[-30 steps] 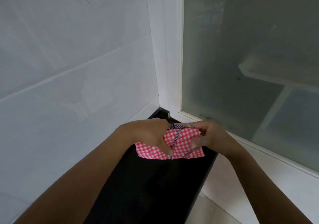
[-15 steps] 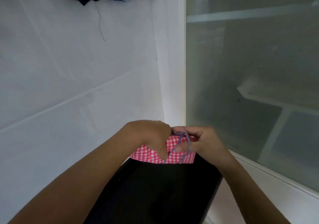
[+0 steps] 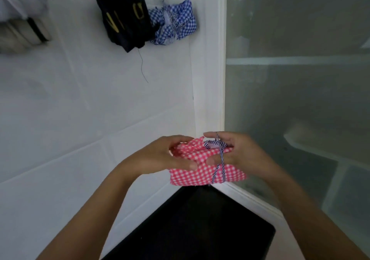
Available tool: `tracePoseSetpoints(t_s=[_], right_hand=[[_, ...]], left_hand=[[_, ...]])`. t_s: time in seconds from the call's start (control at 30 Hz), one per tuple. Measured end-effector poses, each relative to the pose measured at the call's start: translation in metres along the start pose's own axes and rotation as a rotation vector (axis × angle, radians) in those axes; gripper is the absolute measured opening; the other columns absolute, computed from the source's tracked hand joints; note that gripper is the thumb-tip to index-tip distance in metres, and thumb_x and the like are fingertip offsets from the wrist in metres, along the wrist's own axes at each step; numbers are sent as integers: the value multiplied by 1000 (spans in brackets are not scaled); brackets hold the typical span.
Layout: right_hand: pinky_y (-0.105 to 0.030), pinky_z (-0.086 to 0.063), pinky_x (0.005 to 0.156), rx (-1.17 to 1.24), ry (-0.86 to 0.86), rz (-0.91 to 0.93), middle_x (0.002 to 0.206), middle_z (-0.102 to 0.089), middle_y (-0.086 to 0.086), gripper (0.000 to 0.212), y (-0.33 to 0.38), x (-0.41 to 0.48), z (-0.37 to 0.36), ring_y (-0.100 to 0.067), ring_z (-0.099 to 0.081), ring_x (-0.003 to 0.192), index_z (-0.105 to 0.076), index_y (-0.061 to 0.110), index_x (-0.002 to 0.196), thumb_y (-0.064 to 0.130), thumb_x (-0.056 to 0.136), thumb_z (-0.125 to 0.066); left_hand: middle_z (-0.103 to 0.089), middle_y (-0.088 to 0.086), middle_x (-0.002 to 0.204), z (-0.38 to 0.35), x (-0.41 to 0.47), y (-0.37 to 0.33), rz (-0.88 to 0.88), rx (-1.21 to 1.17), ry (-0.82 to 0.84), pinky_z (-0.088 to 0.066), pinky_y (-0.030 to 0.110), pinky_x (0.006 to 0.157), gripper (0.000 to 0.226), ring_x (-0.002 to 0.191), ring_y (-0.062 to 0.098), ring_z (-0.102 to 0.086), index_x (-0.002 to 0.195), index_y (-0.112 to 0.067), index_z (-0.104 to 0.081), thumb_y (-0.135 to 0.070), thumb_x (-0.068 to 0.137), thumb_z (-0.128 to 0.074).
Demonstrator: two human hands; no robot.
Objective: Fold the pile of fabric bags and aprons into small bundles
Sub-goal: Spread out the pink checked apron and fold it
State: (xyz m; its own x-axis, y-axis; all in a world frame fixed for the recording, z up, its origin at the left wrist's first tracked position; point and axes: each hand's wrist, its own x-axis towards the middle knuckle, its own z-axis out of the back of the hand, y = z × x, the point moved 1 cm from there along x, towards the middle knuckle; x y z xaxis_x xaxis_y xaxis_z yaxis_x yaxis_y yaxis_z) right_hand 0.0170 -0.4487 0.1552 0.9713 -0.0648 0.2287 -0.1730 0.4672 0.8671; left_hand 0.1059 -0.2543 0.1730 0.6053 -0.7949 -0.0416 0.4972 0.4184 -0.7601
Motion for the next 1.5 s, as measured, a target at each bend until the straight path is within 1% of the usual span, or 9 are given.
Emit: tracePoseSetpoints(t_s=[0.13, 0.3, 0.47, 0.67, 0.8, 1.03, 1.27, 1.37, 1.5], right_hand=[[-10, -51, 69, 106, -24, 133, 98, -68, 20, 42, 29, 20, 32, 7, -66, 84, -63, 36, 103, 22, 66, -78], [-22, -54, 83, -19, -37, 257, 100, -71, 16, 38, 60, 50, 44, -3, -67, 93, -65, 38, 102, 39, 64, -74], [-3, -44, 75, -361, -10, 378, 82, -62, 35, 27, 79, 72, 53, 16, -61, 82, -71, 29, 106, 15, 83, -71], [-15, -54, 66, 283, -418, 288, 83, -75, 9, 11, 85, 95, 51, -7, -71, 78, -76, 14, 93, 14, 82, -72], [-19, -56, 64, 396, -519, 267, 82, -75, 2, 9, 105, 114, 66, -11, -72, 75, -76, 11, 89, 13, 81, -72], [-28, -58, 78, 143, -498, 282, 89, -75, 1, 15, 162, 190, 112, -13, -71, 80, -76, 13, 92, 21, 79, -77], [-34, -56, 84, -281, -501, 219, 94, -72, -8, 28, 217, 266, 122, -21, -67, 86, -73, 3, 97, 21, 76, -74], [-34, -54, 86, -397, -474, 219, 101, -70, -10, 29, 231, 288, 120, -23, -65, 94, -70, 3, 101, 23, 80, -72], [-32, -52, 86, -475, -446, 211, 101, -67, -10, 28, 237, 301, 110, -25, -63, 98, -67, 1, 101, 24, 86, -67]], left_hand=[[-57, -15, 127, 16, -6, -8, -129, -298, -40, -53, 30, 90, 100, 116, 5, -57, 134, -39, -42, -60, 46, -85], [-70, -12, 94, 21, 10, -34, -251, -241, -456, -53, 16, 65, 29, 88, 4, -67, 104, -27, -59, -30, 79, -75], [-67, -7, 91, 23, 27, -50, -363, 147, -639, -44, 6, 65, 19, 82, -1, -62, 105, -16, -63, -18, 87, -67], [-62, -16, 85, 39, 52, -79, -299, 46, -751, -44, 5, 57, 20, 75, -2, -61, 101, -23, -61, -31, 85, -69], [-57, -18, 90, 56, 72, -104, -207, -223, -777, -43, 12, 57, 33, 79, 0, -58, 108, -28, -51, -41, 82, -68], [-51, -20, 106, 92, 96, -128, -403, -442, -903, -53, 13, 70, 57, 94, -2, -56, 132, -26, -39, -30, 84, -70], [-56, -6, 113, 136, 111, -151, -399, -576, -961, -50, 19, 72, 40, 95, 6, -56, 137, -20, -42, -24, 98, -50], [-52, -4, 125, 135, 117, -150, -424, -607, -1044, -51, 26, 87, 46, 110, 12, -54, 144, -21, -35, -18, 99, -45], [-48, -7, 126, 130, 122, -143, -460, -589, -1169, -47, 17, 84, 51, 112, 8, -50, 148, -22, -28, -11, 100, -42]])
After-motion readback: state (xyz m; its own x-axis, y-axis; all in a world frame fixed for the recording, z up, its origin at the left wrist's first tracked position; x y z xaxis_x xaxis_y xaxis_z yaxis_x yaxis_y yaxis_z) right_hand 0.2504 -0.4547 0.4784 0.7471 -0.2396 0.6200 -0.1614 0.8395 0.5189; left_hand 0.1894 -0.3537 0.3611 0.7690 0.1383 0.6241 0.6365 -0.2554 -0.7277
